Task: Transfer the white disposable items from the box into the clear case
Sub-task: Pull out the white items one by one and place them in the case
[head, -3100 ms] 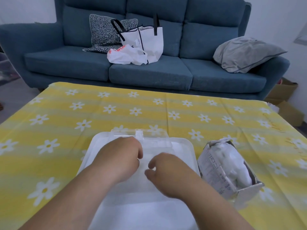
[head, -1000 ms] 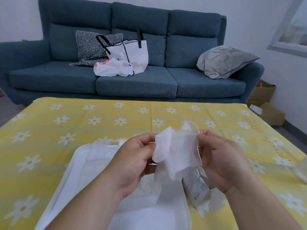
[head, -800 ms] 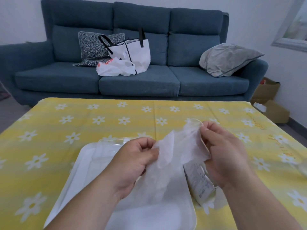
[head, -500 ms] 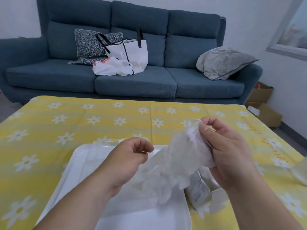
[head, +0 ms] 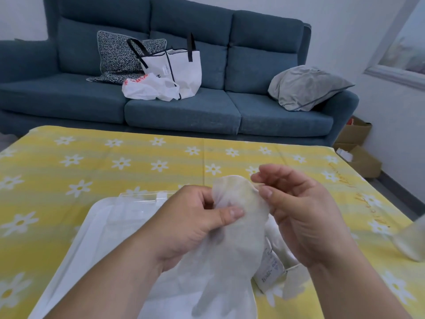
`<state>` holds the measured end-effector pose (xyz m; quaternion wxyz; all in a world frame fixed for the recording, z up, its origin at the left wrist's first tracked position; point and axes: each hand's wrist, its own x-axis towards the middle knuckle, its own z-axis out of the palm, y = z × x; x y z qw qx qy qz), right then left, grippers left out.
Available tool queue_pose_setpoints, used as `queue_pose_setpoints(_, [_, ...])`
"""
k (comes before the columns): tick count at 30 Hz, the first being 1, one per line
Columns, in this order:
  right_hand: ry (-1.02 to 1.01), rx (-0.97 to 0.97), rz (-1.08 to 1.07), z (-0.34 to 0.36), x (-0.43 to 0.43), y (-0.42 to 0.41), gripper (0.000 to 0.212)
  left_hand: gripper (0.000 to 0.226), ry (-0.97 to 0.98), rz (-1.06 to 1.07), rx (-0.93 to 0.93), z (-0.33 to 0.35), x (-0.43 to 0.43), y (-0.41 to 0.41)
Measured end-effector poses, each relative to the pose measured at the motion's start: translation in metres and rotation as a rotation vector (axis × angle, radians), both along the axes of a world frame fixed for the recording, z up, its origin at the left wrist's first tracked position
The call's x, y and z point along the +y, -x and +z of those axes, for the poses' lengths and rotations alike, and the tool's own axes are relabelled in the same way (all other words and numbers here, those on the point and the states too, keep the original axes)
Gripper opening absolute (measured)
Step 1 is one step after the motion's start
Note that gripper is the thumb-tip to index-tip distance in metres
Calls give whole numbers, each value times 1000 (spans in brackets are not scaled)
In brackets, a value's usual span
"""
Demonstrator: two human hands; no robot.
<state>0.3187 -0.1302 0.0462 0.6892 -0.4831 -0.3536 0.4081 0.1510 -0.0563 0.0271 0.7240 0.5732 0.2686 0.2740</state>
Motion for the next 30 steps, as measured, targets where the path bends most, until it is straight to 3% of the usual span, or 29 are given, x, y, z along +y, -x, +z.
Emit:
queue_pose_setpoints(3, [110,91,31,-2,-1,-4,49,25,50,79,-100,4,1,0])
queue_pose_setpoints(7, [308,-6,204,-9,-4,2,47,34,63,109,-128,6,0,2])
queue_pose_setpoints(13, [180,-1,126,-11,-2,5,29,46,38,76,-80,5,2,8])
queue_pose_setpoints(16, [158,23,156,-7,-3,8,30,34,102,40,-21,5,3,11])
queue_pose_setpoints(20, [149,8,210,-4,-4,7,32,50,258,-64,28,1,5,14])
queue_pose_setpoints(23, [152,-60,233,-6,-5,6,27,36,275,-151,-13,2,1,12])
queue_pose_setpoints(25, [171,-96,135,-4,-5,3,26,33,292,-27,11,0,1,10])
queue_pose_setpoints(27, [237,-136,-116,-3,-5,-8,24,26,244,122,34,0,2,9])
queue_pose_setpoints(30, [467,-401,-446,-12,-6,-33,18,27,187,239,-88,4,2,9])
